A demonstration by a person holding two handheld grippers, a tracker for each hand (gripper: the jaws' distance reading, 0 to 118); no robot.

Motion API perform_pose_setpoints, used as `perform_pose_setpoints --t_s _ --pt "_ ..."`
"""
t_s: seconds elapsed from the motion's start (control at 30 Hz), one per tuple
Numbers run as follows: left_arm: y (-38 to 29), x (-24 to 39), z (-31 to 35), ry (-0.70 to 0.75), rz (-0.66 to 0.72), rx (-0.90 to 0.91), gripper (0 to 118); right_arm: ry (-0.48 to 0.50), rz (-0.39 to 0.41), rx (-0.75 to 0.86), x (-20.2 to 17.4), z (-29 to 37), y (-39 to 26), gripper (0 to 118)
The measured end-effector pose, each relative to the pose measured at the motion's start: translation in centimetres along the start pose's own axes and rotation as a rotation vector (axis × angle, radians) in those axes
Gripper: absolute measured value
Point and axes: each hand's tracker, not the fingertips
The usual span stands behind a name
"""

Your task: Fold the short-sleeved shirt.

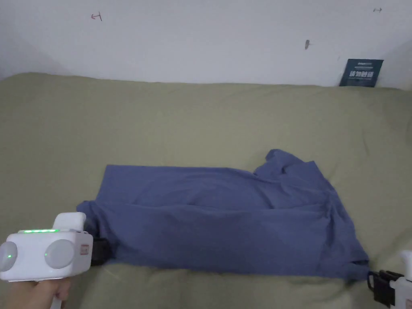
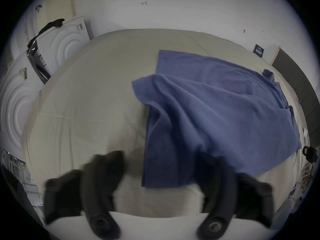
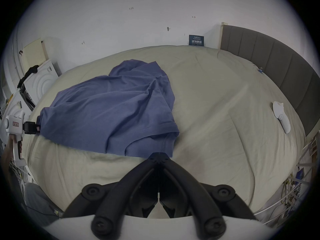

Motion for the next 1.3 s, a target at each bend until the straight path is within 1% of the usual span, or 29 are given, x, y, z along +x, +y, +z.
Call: perform_pose_setpoints --t_s 0.03,0.07,0.1,0.13,0.17,0.2,0.23,0.27,0.3,0.33,0.4,0.43,0.5,0.53,0.57,0.6,0.63,0.73,0.83,0.9,0.97,1.1,1.23,1.3 --pt "-0.2 0.4 0.8 -0.005 0.006 0.02 64 -0.002 0.01 -0.003 0.1 -0.4 0.1 2" --pt "-0.1 0.7 1.1 -0.009 -0.01 0.017 35 -0.002 0.016 -0.007 0.2 -0.6 0.3 2" --pt "-0.1 1.0 1.6 -0.03 -0.034 0.02 3 -0.003 0.016 -0.008 0.3 -0.9 0.5 2" --pt "0.3 0.0 1.0 -0.016 -0.027 0.046 4 -0.004 0.01 -0.01 0.3 -1.2 0.7 2" --pt "0.6 -0.1 1.1 -0.025 -0.027 0.035 4 -0.002 0.002 -0.013 0.4 -1.4 0.9 16" --pt "0.8 -0.1 1.1 -0.034 -0.034 0.022 4 -0.004 -0.01 -0.015 0.4 -1.6 1.3 45" --pt "0.7 -0.1 1.1 -0.03 -0.035 0.032 4 0.005 -0.025 -0.024 0.4 -1.9 1.5 85" --pt "0.7 -0.2 1.0 -0.03 -0.043 0.032 4 0.024 -0.04 -0.064 0.5 -2.5 1.7 118" --pt "0.8 -0.4 1.0 -0.032 -0.039 0.03 4 0.02 -0.054 -0.077 0.4 -3.1 1.8 115" --pt "0.9 -0.6 0.9 -0.036 -0.03 0.029 4 0.022 -0.054 -0.038 0.5 -2.8 2.5 110" --pt "0.7 -0.3 1.1 -0.032 -0.02 0.033 4 0.018 -0.075 -0.128 0.3 -3.8 3.3 104" --pt "0.8 -0.2 0.9 -0.029 -0.023 0.029 4 0.023 -0.076 -0.153 0.2 -4.7 3.3 91" --pt "0.8 -0.1 0.7 -0.023 -0.028 0.022 4 0.014 -0.071 -0.126 0.4 -5.8 3.1 18" --pt "0.7 -0.1 0.6 -0.018 -0.032 0.021 4 -0.06 -0.035 -0.11 0.3 -5.6 3.2 7" --pt "0.7 -0.1 0.7 -0.018 -0.032 0.02 4 -0.089 -0.014 -0.091 0.4 -5.5 3.2 6" --pt "0.7 -0.1 0.7 -0.017 -0.031 0.02 4 -0.028 -0.045 -0.082 0.5 -4.9 3.1 6" --pt "0.7 -0.1 0.8 -0.015 -0.033 0.02 4 0.01 -0.082 -0.121 0.8 -4.5 3.2 6" --pt "0.7 -0.5 1.4 -0.015 -0.038 0.022 4 -0.023 -0.054 -0.071 1.3 -2.4 3.1 6" --pt "0.3 -0.9 2.8 -0.02 -0.037 0.035 4 -0.016 -0.065 -0.049 1.8 -0.4 3.1 6" --pt "0.0 -1.1 3.6 -0.02 -0.046 0.037 4 -0.009 -0.049 -0.04 1.7 0.7 3.0 6" --pt "-0.7 -1.3 4.6 -0.018 -0.052 0.04 4 -0.018 -0.013 -0.028 1.6 1.9 2.5 6" --pt "-3.6 -2.4 6.8 -0.036 -0.039 0.03 4 0.001 -0.029 -0.021 2.2 4.5 0.5 6" --pt "-7.7 -3.1 9.3 -0.048 -0.041 0.017 4 0.012 -0.034 -0.037 3.0 6.9 -2.7 6" --pt "-9.5 -3.5 10.1 -0.051 -0.029 0.003 4 0.026 -0.05 -0.05 3.1 8.0 -4.4 6"
